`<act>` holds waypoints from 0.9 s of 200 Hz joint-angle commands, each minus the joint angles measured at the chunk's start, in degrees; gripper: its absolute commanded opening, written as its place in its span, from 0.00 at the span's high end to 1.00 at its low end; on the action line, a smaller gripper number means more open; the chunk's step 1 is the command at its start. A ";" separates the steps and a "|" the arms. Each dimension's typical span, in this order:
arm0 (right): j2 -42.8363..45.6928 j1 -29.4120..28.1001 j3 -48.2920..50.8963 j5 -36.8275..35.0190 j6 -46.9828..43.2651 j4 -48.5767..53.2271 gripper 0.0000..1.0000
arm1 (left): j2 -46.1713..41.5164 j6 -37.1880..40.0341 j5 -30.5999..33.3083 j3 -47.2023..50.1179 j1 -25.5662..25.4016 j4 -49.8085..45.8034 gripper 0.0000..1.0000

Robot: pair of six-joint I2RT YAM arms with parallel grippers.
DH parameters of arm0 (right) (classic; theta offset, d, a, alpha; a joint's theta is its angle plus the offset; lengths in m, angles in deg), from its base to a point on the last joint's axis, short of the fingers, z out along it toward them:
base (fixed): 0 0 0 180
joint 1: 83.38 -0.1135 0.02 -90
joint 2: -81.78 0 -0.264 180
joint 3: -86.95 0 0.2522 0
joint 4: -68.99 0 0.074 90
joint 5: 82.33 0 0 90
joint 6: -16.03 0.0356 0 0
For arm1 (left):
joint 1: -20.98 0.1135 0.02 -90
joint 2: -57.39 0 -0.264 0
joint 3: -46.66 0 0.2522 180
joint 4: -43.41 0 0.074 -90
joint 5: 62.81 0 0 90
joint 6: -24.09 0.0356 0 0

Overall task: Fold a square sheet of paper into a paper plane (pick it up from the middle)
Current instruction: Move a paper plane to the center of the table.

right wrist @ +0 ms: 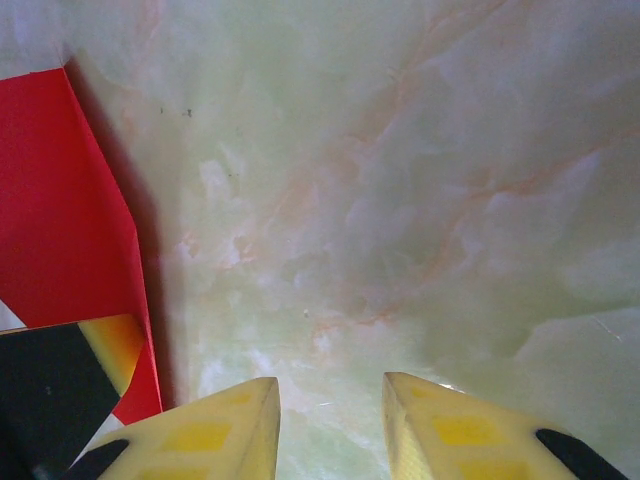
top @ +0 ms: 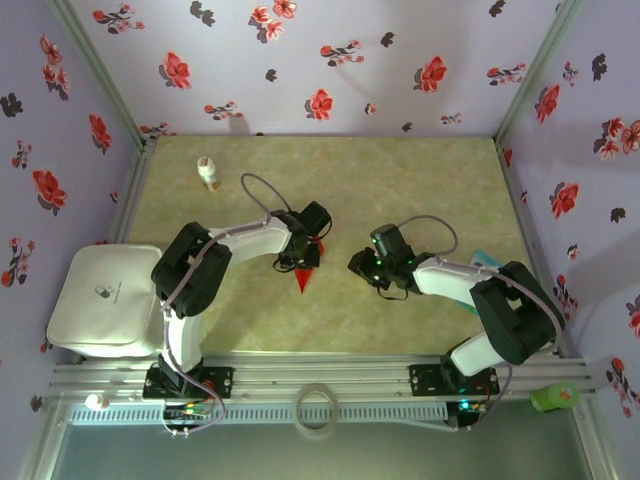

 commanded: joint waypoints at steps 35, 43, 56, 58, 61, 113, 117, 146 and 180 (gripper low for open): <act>-0.50 0.38 0.60 -0.08 0.11 -1.02 0.67 | 2.91 -0.49 1.03 -0.82 0.01 -1.36 0.83; -0.20 0.38 0.37 -0.32 -0.22 -0.39 0.67 | 3.29 -0.57 0.91 -1.02 0.01 -1.24 0.82; 0.31 0.38 0.07 -0.67 -0.81 0.59 0.67 | 3.80 -0.72 0.25 -1.27 -0.06 -0.76 0.80; 0.41 0.38 -0.04 -0.73 -0.85 0.73 0.67 | 3.85 -0.84 0.10 -1.28 -0.07 -0.58 0.80; 0.62 0.38 -0.15 -0.84 -0.98 0.99 0.67 | 3.92 -0.98 -0.05 -1.35 0.00 -0.43 0.79; 4.88 0.71 -0.90 -3.18 -3.54 6.52 0.67 | 6.31 -3.22 -0.18 -4.47 -0.08 -0.67 0.74; 5.30 0.78 -0.90 -3.31 -3.71 6.98 0.67 | 6.53 -3.27 0.00 -4.87 -0.16 -0.81 0.73; 8.04 1.42 -0.61 -3.98 -4.91 9.31 0.66 | 8.11 -3.99 1.34 -7.46 -0.59 -2.14 0.72; 11.20 2.79 -0.11 -4.13 -6.37 11.32 0.65 | 9.27 -5.09 2.35 -9.62 -0.95 -2.92 0.70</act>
